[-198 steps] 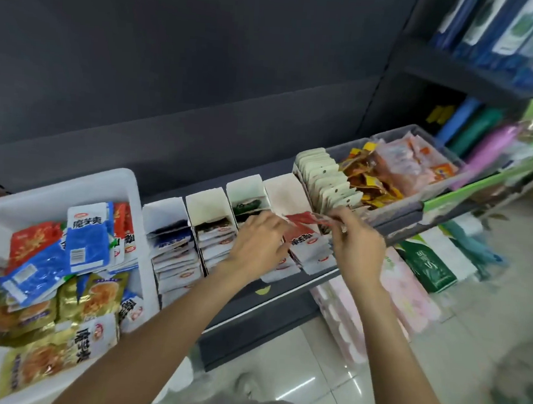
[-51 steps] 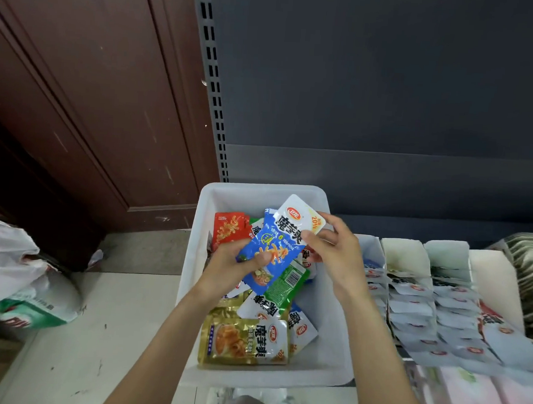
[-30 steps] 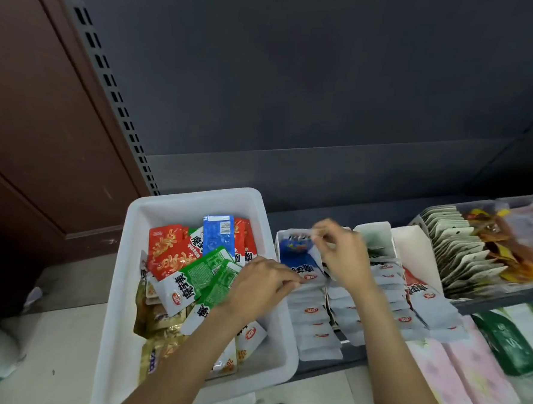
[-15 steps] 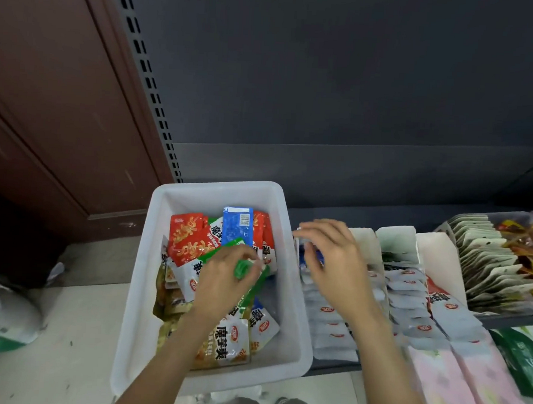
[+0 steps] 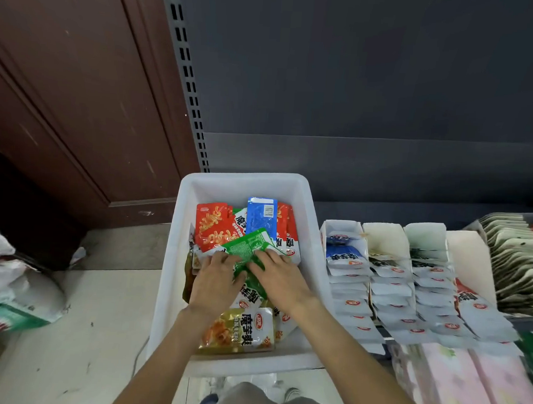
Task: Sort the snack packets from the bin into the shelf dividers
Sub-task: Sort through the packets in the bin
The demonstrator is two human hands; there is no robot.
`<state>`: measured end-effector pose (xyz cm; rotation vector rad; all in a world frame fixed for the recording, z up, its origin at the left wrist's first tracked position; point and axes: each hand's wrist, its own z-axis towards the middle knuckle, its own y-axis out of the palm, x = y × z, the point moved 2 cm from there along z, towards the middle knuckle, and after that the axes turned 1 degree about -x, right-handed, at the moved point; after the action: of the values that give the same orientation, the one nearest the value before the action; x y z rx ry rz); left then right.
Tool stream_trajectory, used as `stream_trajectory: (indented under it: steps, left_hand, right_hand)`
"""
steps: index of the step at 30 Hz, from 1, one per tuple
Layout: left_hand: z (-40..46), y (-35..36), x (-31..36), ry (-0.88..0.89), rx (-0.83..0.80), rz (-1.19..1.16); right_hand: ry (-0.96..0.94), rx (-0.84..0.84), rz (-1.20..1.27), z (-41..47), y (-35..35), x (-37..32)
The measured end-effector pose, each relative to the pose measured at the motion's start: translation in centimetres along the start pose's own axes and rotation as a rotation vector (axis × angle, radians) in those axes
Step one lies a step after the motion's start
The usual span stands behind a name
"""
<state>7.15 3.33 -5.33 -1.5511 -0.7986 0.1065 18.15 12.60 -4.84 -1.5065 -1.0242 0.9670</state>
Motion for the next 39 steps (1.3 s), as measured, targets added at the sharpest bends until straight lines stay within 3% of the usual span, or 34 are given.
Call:
stream_trajectory:
  steps: [3, 5, 7, 10, 12, 14, 21, 27, 31, 34, 39]
  left_hand:
    - [-0.4, -1.7, 0.2, -0.065, 0.083, -0.299]
    - [-1.0, -3.5, 0.3, -0.19, 0.138, -0.843]
    - [-1.4, -5.2, 0.1, -0.226, 0.16, -1.3]
    - [-1.6, -6.7, 0.1, -0.136, 0.101, -1.382]
    - [-1.9, -7.2, 1.3, -0.098, -0.005, -1.302]
    - [-2.2, -7.4, 2.7, -0.053, -0.042, -1.231]
    - [-2.4, -7.1, 6.1, 0.113, -0.065, -1.104]
    - [-1.1, -6.1, 12.1, 0.328, -0.066, -0.777]
    - [0.7, -4.9, 17.7, 0.508, 0.095, -0.74]
    - [2.2, -3.0, 21.6, 0.611, 0.13, -0.442]
    - [3.7, 1.3, 27.3, 0.706, 0.078, 0.024]
  right_hand:
    - [-0.041, 0.152, 0.049, -0.5, -1.4, 0.3]
    - [0.083, 0.389, 0.171, -1.2, -3.4, 0.7]
    - [0.285, 0.572, 0.52, -1.9, -5.6, 1.2]
    - [0.46, 0.537, 1.458, -2.4, -7.2, 1.2]
    - [0.464, 0.487, 1.728, -2.7, -7.7, 0.9]
    - [0.458, 0.477, 1.785, -3.1, -8.0, 0.5]
    - [0.502, 0.754, 1.58, -7.3, -9.1, 3.1]
    - [0.598, 0.628, 1.062, -15.0, -11.7, 8.0]
    - [0.775, 0.951, 0.833, -21.0, -12.6, 12.5]
    - [0.834, 1.152, 0.686, -24.1, -12.8, 15.9]
    - [0.768, 1.011, 0.297, -23.7, -12.1, 20.4]
